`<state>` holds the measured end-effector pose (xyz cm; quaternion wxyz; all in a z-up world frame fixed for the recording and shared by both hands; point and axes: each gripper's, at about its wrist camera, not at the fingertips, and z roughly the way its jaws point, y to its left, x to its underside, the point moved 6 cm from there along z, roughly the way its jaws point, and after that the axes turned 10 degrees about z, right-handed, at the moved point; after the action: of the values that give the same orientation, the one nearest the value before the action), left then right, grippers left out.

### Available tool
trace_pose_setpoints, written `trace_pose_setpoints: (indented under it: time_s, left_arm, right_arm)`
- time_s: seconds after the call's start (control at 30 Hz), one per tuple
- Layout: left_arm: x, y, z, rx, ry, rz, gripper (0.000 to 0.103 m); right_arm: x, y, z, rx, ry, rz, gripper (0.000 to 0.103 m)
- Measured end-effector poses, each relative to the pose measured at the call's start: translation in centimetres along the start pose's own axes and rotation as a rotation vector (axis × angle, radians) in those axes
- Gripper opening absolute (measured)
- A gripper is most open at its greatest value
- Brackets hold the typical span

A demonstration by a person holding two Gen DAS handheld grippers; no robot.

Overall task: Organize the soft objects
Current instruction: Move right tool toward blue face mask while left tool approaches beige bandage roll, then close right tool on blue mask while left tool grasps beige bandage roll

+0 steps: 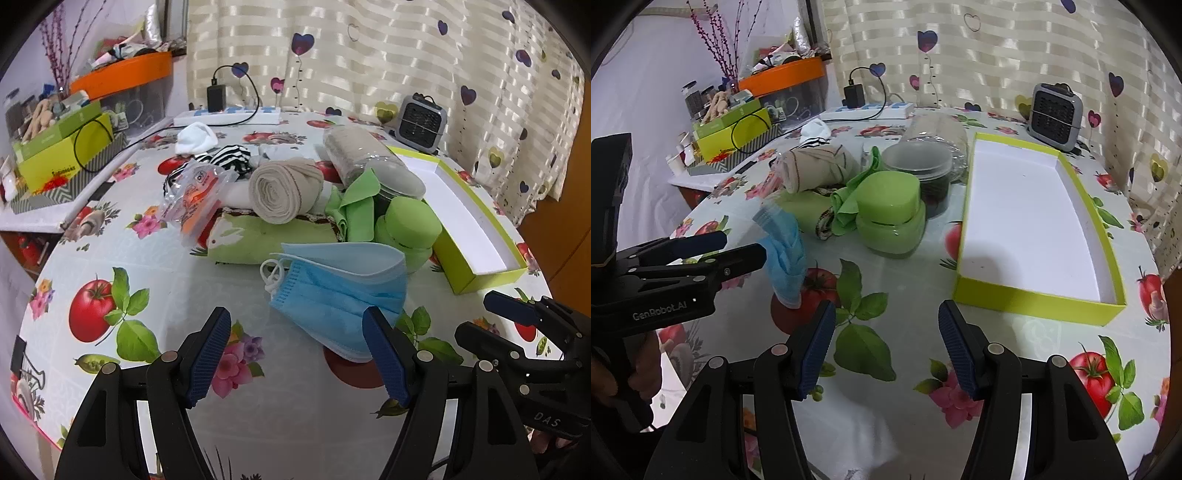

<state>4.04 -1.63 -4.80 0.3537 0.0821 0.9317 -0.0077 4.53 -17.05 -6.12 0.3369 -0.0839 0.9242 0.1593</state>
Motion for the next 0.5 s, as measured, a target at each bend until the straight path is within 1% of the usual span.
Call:
trace_pose_setpoints:
  time_s: [0.2,0.5]
  left_arm:
    - [0.2,0.9,0.1,-0.011,0.006,-0.021,0.074]
    - [0.2,4.6,-0.1,-0.038,0.003,-0.083,0.074]
  right_arm:
    - [-0.2,1.0,0.3,-0.044,0.006,-0.013,0.059]
    - [-0.6,3.9,1.8,-0.16,0.033,-0.046,0.059]
